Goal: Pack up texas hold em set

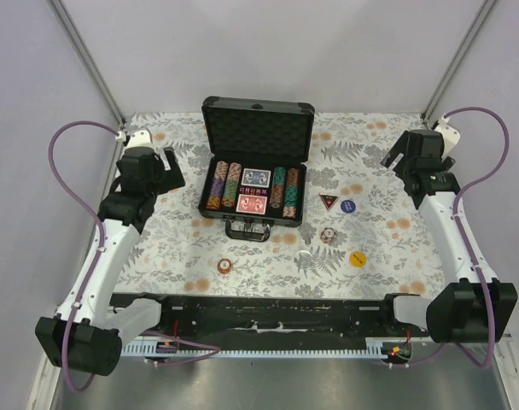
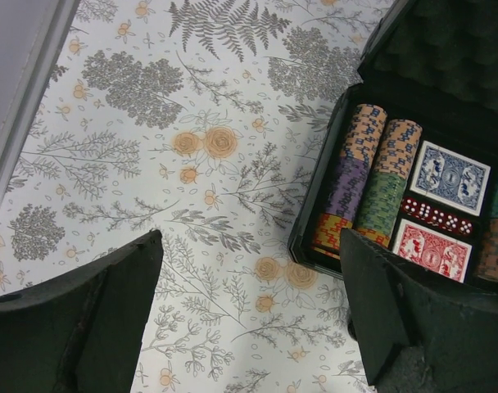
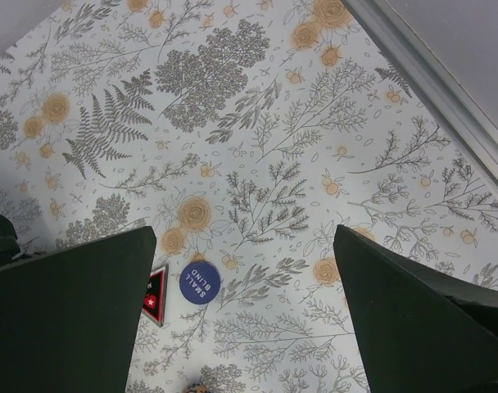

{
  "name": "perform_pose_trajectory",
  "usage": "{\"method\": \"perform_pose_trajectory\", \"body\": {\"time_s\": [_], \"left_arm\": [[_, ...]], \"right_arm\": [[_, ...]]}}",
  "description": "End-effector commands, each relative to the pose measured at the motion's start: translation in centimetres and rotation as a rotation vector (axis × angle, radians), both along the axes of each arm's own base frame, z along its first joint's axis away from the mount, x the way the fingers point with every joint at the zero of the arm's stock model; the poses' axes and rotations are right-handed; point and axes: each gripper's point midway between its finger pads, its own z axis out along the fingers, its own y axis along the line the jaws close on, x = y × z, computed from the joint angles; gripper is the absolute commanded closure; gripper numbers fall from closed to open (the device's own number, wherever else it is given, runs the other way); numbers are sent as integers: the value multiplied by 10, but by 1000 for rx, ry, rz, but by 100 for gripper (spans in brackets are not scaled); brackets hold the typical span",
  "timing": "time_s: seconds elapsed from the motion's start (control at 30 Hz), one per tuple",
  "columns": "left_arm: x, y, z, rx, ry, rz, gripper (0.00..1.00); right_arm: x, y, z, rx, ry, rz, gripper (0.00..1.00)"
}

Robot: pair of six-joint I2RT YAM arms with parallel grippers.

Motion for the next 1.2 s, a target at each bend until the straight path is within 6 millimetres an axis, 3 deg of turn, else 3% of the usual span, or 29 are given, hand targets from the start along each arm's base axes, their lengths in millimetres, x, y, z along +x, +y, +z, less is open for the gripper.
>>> {"method": "perform_pose_trajectory", "body": {"time_s": [0.0,0.13,0.27,0.53,0.9,1.03,1.17], "left_arm": [[3,-14,22,-80,-74,-44,6],[2,-31,21,-122,-63,-131,5],[-4,-61,23,-208,-61,-282,5],[-27,-101,19,-363,-70,-476,5],[-54,-106,-11,-455,6,-455,6],[-63,-107,-18,-488,20,-439,6],[-69,-106,-25,-507,40,-426,7]], "right_arm": [[7,4,9,-3,-25,39,2],[7,25,5,47,9,158,2],[1,41,2,80,47,260,2],[-33,80,-11,123,104,403,2],[-81,137,-62,127,261,526,2],[-78,142,-80,93,312,521,5],[-56,136,-93,19,330,491,6]]}}
